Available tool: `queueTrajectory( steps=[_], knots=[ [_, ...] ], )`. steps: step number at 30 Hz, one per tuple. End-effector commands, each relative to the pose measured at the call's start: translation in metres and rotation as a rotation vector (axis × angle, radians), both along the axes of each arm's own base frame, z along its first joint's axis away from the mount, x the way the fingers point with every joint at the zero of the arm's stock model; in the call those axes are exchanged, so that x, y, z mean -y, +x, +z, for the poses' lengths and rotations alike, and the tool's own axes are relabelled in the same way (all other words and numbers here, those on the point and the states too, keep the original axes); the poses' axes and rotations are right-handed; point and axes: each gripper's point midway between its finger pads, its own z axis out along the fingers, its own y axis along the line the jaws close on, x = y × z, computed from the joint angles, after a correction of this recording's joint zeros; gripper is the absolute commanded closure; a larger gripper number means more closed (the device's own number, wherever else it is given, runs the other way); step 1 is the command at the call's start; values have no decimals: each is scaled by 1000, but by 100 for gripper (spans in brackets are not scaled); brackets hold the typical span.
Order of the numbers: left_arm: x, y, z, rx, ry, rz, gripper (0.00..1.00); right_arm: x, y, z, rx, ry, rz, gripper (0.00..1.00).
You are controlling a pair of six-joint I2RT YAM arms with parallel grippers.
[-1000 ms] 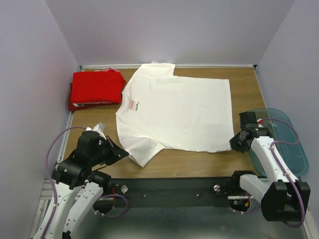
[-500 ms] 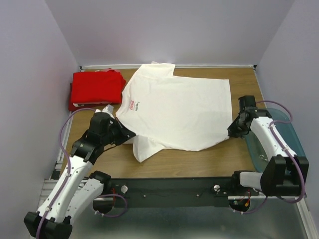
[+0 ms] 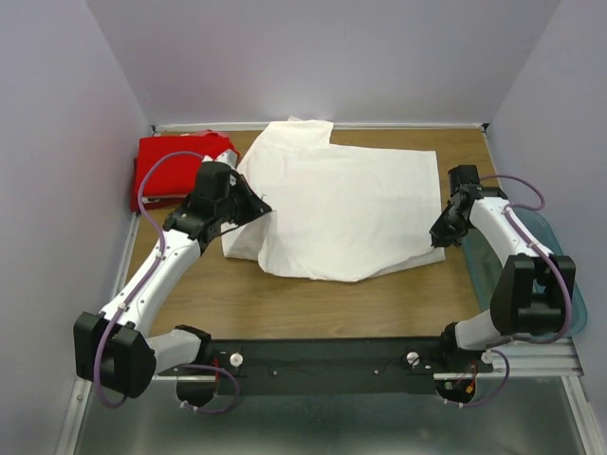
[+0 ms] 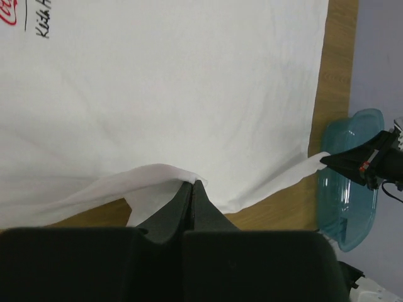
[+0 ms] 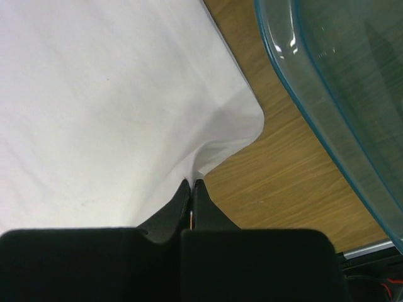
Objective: Fold and stack the t-shirts
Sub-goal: Fold the tshirt
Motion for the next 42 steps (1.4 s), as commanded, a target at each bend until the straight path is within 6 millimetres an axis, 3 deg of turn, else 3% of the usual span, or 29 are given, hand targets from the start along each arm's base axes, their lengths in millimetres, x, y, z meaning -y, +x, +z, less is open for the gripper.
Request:
queueTrajectory(
  steps=[1, 7, 10, 19, 24, 34, 42],
  knots=[
    [-7, 23, 22, 90, 37, 8, 100, 4, 23, 6, 33, -9, 14, 99],
    [-20, 39, 29, 109, 36, 33, 100, 5, 34, 5, 28, -1, 12, 99],
    [-21, 51, 37, 132, 17, 25, 100, 8, 38, 5, 26, -3, 4, 99],
    [-27, 85, 38, 122, 19, 23, 100, 31, 42, 6, 22, -30, -37, 99],
    [-28, 103, 41, 127, 17, 27, 100, 33, 48, 2, 13, -30, -40, 100],
    [-25, 125, 40, 124, 10, 12, 100, 36, 59, -1, 5, -33, -45, 100],
    [-39, 138, 46, 137, 9, 43, 100, 38, 71, 3, 22, -34, -50, 99]
  ],
)
